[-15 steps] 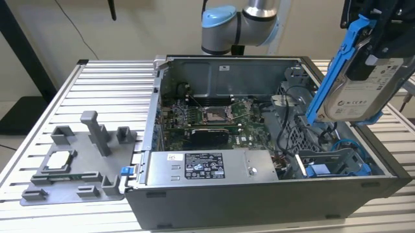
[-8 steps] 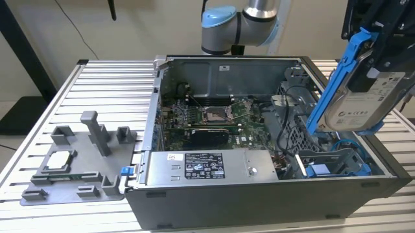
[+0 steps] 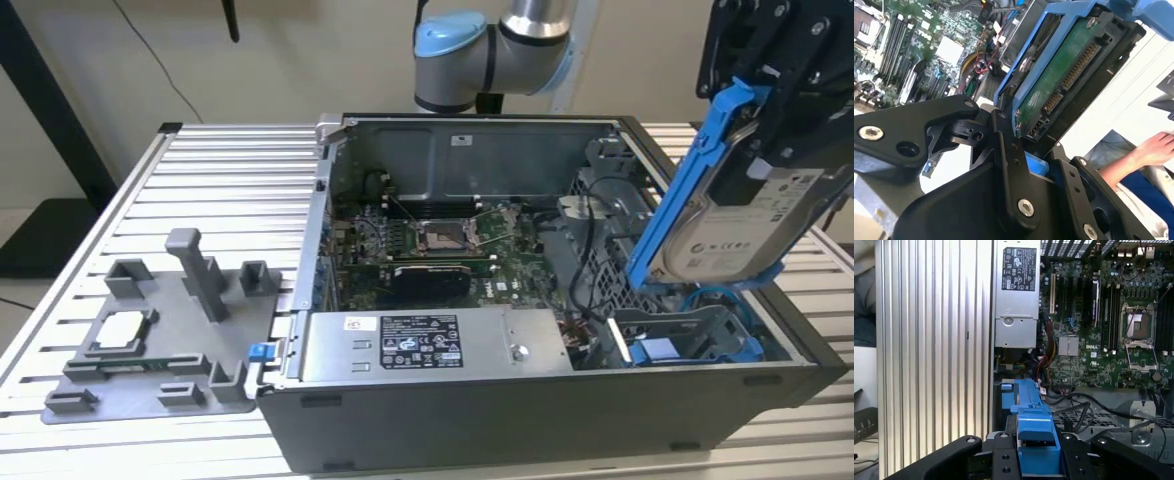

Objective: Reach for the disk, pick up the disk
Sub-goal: 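Pick up the disk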

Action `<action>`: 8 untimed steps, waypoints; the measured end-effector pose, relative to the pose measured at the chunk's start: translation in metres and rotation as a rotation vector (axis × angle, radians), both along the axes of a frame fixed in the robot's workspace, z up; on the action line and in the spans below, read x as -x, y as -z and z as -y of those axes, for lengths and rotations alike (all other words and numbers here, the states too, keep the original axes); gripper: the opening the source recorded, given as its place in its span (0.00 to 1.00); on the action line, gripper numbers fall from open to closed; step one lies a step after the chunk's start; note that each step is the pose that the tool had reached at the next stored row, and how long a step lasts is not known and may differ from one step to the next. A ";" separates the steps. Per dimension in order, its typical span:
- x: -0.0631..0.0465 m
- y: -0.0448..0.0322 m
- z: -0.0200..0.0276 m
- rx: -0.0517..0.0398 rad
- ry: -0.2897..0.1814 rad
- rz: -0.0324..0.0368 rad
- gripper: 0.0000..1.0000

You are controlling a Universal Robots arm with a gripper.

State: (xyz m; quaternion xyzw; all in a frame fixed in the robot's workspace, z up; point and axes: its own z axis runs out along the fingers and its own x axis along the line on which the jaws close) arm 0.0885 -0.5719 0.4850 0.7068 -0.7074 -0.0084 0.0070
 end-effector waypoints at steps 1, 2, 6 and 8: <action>0.000 0.0006 0.0000 -0.0002 0.000 0.0000 0.00; 0.000 0.0006 0.0000 -0.0002 0.000 0.0000 0.00; 0.000 0.0012 0.0000 -0.0002 0.000 0.0000 0.00; 0.000 0.0016 0.0000 -0.0001 0.000 0.0000 0.00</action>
